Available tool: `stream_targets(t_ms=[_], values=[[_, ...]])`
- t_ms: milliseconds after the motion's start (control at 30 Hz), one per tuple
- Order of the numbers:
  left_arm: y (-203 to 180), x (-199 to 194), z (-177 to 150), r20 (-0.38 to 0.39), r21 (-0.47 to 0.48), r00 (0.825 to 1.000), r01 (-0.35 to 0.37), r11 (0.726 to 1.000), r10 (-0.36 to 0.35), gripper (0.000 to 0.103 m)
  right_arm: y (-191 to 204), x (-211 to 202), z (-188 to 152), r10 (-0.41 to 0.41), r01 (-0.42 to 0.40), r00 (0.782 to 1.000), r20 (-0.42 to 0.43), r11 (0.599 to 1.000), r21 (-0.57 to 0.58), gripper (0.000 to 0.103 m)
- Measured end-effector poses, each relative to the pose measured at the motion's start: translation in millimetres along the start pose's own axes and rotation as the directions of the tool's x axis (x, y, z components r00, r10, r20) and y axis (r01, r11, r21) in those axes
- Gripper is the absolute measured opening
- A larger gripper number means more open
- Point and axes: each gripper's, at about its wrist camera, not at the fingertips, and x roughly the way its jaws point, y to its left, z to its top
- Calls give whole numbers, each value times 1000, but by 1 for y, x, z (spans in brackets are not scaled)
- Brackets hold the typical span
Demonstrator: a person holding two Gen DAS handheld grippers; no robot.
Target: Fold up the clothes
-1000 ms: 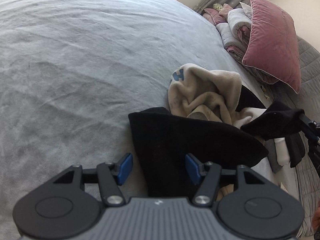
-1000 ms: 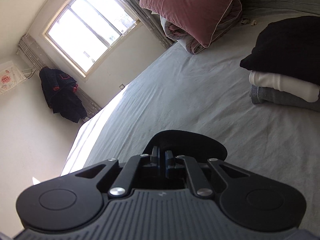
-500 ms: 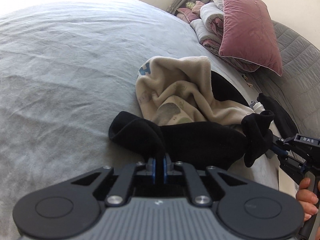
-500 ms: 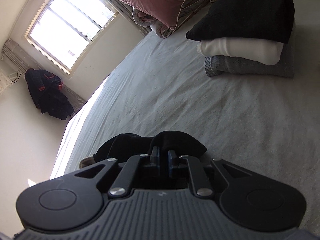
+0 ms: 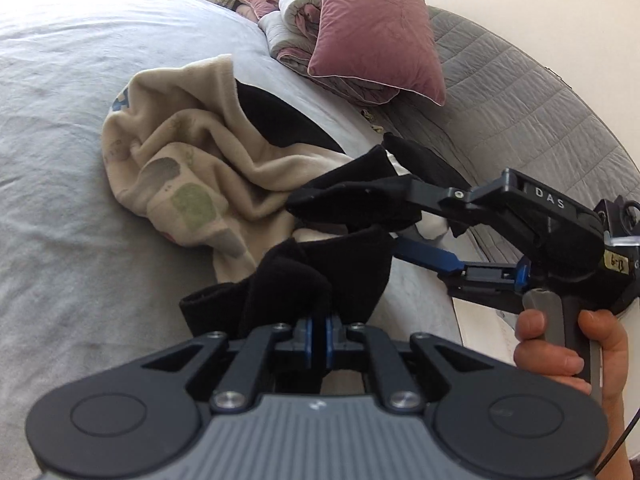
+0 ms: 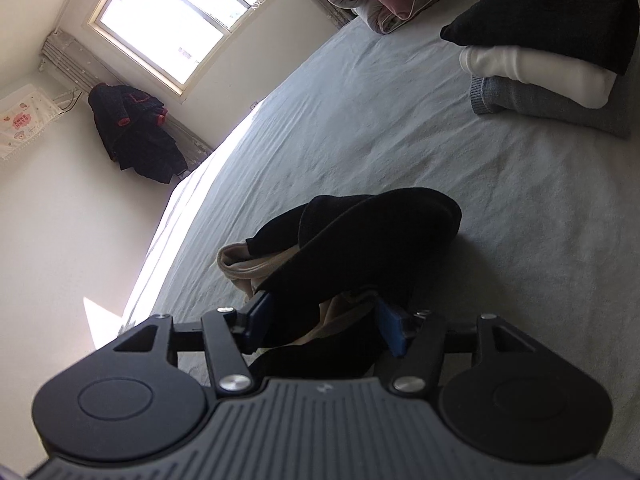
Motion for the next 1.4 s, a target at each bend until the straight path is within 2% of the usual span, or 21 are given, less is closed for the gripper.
stream_targets(t_ms=[133, 300, 367, 433, 533, 667, 733, 800, 933, 1100, 1233, 1333, 1400], values=[[-17, 6, -9, -34, 65, 999, 11, 998, -8, 6, 12, 14, -15, -17, 14, 999, -51, 998, -57, 61], [-18, 0, -7, -23, 70, 1000, 11, 997, -9, 7, 19, 24, -26, -68, 59, 996, -64, 990, -127, 61], [-15, -7, -5, -3, 65, 1000, 12, 998, -11, 9, 18, 28, -28, -93, 81, 993, -70, 985, -150, 55], [-12, -14, -2, 18, 55, 1000, 8, 998, -9, 17, 17, 31, -30, -128, 113, 989, -79, 978, -177, 20], [-6, -23, 3, 53, 32, 999, -6, 999, 4, 28, 15, 28, -30, -166, 151, 984, -63, 969, -197, 13], [5, -37, 12, 108, -18, 994, -34, 999, 35, 39, 14, 12, -20, -207, 204, 978, 13, 948, -245, 12], [10, -40, 16, 122, -29, 989, -76, 997, 79, 45, 9, 3, -12, -232, 239, 971, 58, 940, -245, 11], [16, -40, 20, 122, -40, 982, -142, 989, 146, 46, 2, -3, -4, -248, 260, 965, 81, 938, -229, 11], [29, -39, 23, 115, -67, 969, -214, 975, 220, 46, -8, -11, 7, -285, 306, 951, 118, 926, -224, 11], [38, -39, 25, 100, -89, 957, -263, 961, 271, 46, -18, -17, 21, -362, 403, 911, 200, 883, -239, 11], [43, -42, 25, 97, -99, 953, -279, 955, 289, 46, -33, -21, 31, -393, 437, 893, 217, 874, -211, 10], [45, -43, 25, 95, -105, 948, -294, 950, 304, 46, -42, -19, 34, -396, 431, 898, 193, 882, -193, 11], [46, -44, 25, 102, -99, 941, -313, 945, 322, 46, -41, -18, 32, -376, 406, 910, 173, 894, -188, 18]])
